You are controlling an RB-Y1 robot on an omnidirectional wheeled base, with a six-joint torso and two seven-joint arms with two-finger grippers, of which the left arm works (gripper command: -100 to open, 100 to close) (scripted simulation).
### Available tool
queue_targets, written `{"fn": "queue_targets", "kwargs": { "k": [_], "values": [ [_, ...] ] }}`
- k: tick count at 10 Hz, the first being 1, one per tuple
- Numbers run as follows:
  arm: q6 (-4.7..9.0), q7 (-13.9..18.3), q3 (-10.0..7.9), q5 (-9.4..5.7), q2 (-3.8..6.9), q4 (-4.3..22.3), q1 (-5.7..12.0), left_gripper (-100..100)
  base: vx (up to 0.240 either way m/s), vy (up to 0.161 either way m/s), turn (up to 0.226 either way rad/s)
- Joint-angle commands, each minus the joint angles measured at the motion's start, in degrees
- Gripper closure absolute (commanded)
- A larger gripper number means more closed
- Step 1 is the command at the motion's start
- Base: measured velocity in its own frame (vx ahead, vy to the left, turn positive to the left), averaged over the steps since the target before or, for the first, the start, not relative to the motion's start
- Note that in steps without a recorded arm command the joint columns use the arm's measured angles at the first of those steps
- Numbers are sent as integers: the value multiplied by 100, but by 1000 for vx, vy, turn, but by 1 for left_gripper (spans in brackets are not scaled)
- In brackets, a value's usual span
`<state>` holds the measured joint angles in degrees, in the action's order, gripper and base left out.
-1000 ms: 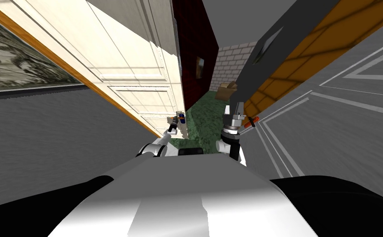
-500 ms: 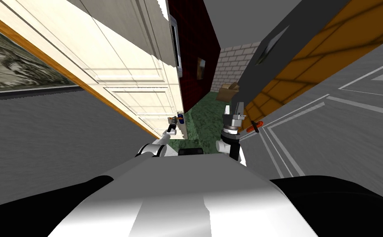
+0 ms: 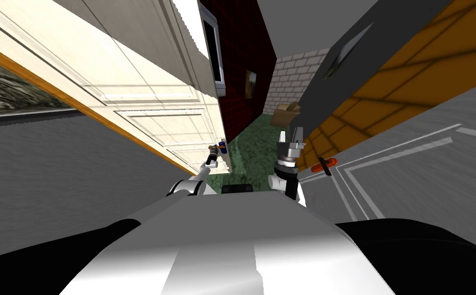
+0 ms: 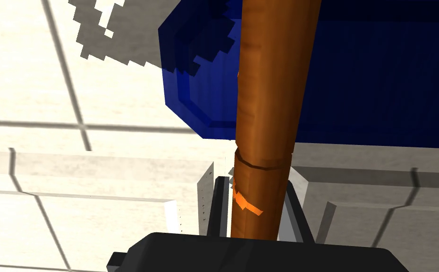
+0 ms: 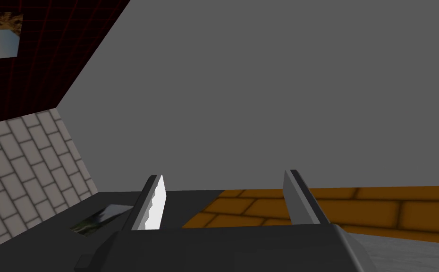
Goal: Push the door open
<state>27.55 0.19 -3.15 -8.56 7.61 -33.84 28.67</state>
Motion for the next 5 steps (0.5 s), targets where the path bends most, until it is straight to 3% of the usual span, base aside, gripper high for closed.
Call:
{"fn": "queue_targets", "kwargs": {
  "k": [1, 5],
  "values": [
    [21, -60, -128, -39, 76, 7, 18, 100, 195, -93, 58],
    [37, -147, -378, -125, 193, 44, -10, 100, 200, -126, 74]
  ]
}}
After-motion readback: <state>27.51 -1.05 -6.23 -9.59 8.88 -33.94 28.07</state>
